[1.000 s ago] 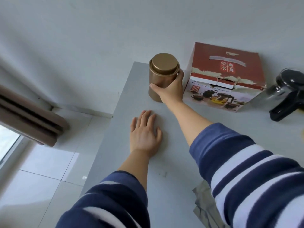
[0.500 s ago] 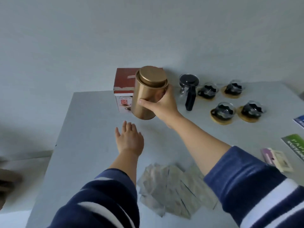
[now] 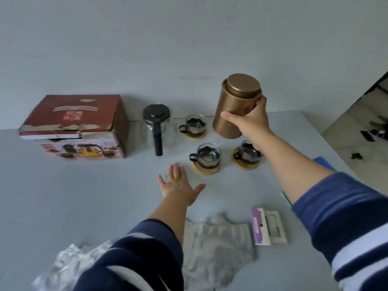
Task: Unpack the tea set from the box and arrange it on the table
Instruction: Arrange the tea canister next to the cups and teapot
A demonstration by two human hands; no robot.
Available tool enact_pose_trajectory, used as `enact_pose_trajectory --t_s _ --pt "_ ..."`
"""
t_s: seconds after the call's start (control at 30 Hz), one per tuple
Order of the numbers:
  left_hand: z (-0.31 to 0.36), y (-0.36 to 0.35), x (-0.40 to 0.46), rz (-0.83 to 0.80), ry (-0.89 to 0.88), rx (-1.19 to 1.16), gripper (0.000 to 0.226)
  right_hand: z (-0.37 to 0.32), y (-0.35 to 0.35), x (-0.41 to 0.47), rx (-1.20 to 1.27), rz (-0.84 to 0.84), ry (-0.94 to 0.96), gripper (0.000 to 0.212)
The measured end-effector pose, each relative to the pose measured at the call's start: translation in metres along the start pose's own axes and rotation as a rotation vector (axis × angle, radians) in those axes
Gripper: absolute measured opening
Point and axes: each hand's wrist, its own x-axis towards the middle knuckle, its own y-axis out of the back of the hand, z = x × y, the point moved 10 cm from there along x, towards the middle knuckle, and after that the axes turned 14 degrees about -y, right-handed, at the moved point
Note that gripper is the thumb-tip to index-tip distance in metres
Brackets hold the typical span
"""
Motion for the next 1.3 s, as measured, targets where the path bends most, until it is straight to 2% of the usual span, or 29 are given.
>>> enact_pose_trajectory --t_s 0.1,0.2,0.33,0.47,0.67,0.97,1.13,1.3 --pt "-0.001 -0.018 0.013 -0.058 0.070 -0.025 0.127 0.007 0.038 0.049 -0.022 0.049 -0.002 0.097" --pt "0.000 -0.022 0.019 -0.013 0.111 -0.035 0.138 0.017 0.064 0.093 -0.044 0.117 -0.011 0.101" --pt "-0.002 -0.022 0.022 -0.016 0.138 -0.029 0.139 0.044 0.079 0.134 -0.039 0.147 -0.075 0.105" --pt "0.000 -0.022 0.022 -0.027 0.147 -0.024 0.137 0.077 0.079 0.160 -0.025 0.138 -0.134 0.099" --pt "0.001 -0.020 0.021 -0.017 0.154 -0.035 0.137 0.117 0.064 0.179 -0.012 0.072 -0.214 0.101" --pt "0.000 -0.019 0.023 0.005 0.156 -0.035 0.141 0.119 0.064 0.208 0.030 0.078 -0.229 0.092" --pt "0.000 -0.019 0.023 0.014 0.151 -0.020 0.142 0.121 0.061 0.206 -0.009 0.004 -0.276 0.118" --pt "0.000 -0.017 0.022 -0.002 0.152 0.008 0.135 0.125 0.075 0.182 -0.247 0.038 -0.361 0.117"
